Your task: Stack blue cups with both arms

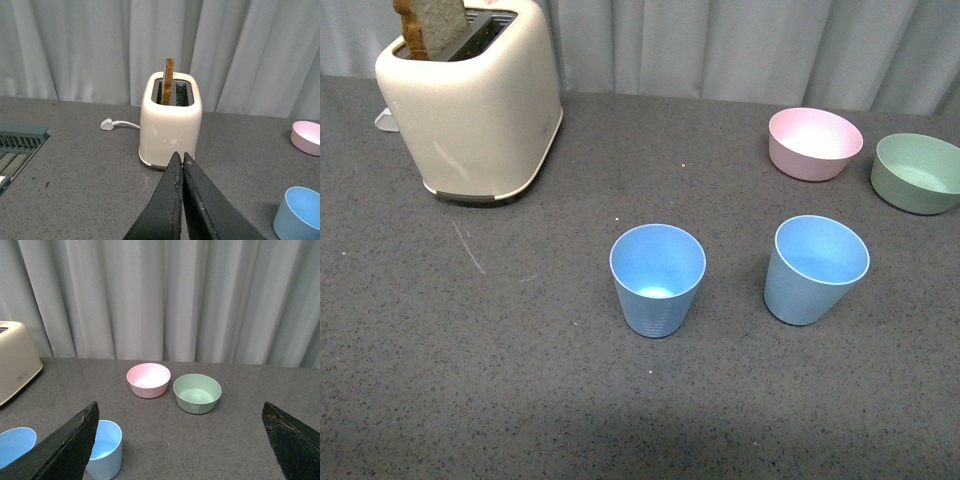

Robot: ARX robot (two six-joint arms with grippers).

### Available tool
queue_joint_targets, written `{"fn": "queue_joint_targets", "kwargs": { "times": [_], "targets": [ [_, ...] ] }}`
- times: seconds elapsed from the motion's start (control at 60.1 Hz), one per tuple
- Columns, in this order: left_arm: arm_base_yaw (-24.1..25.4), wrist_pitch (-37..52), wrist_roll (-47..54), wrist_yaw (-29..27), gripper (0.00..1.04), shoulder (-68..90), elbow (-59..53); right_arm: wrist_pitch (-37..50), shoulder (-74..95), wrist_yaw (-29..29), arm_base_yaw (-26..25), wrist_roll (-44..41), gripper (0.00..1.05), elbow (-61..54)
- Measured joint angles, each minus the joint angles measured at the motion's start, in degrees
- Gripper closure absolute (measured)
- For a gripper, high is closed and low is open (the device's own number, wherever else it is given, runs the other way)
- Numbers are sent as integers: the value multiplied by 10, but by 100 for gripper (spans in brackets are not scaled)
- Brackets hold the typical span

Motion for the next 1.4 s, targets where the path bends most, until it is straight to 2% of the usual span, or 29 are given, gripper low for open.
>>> {"fn": "queue_joint_targets", "kwargs": {
  "times": [0.05,0.117,0.3,0.416,0.516,0.583,0.599,0.649,0.699,0.766,0.916,1.016,1.249,1.398],
  "targets": [
    [0,-9,0,0,101,-9,0,0,0,0,0,0,10,0],
    [0,-89,0,0,101,-69,0,0,0,0,0,0,10,0],
    [0,-106,0,0,101,-102,0,0,0,0,0,0,10,0],
    [0,-106,0,0,80,-102,0,0,0,0,0,0,10,0],
    [0,-106,0,0,57,-102,0,0,0,0,0,0,10,0],
    [0,-106,0,0,46,-102,0,0,0,0,0,0,10,0],
    [0,-106,0,0,39,-102,0,-9,4,-13,-3,-22,10,2],
    [0,-106,0,0,30,-102,0,-26,29,-34,-6,-80,10,11],
    [0,-106,0,0,17,-103,0,-5,93,-38,-8,-153,10,19],
    [0,-106,0,0,6,-103,0,38,179,-43,-9,-171,10,37],
    [0,-106,1,0,7,-103,0,132,401,-40,-2,-160,10,96],
    [0,-106,1,0,7,-103,0,146,553,-34,10,-124,10,156],
    [0,-106,2,0,7,-103,0,67,802,-27,56,-33,10,313],
    [0,-106,2,0,7,-103,0,11,909,0,80,3,10,401]
  ]
}}
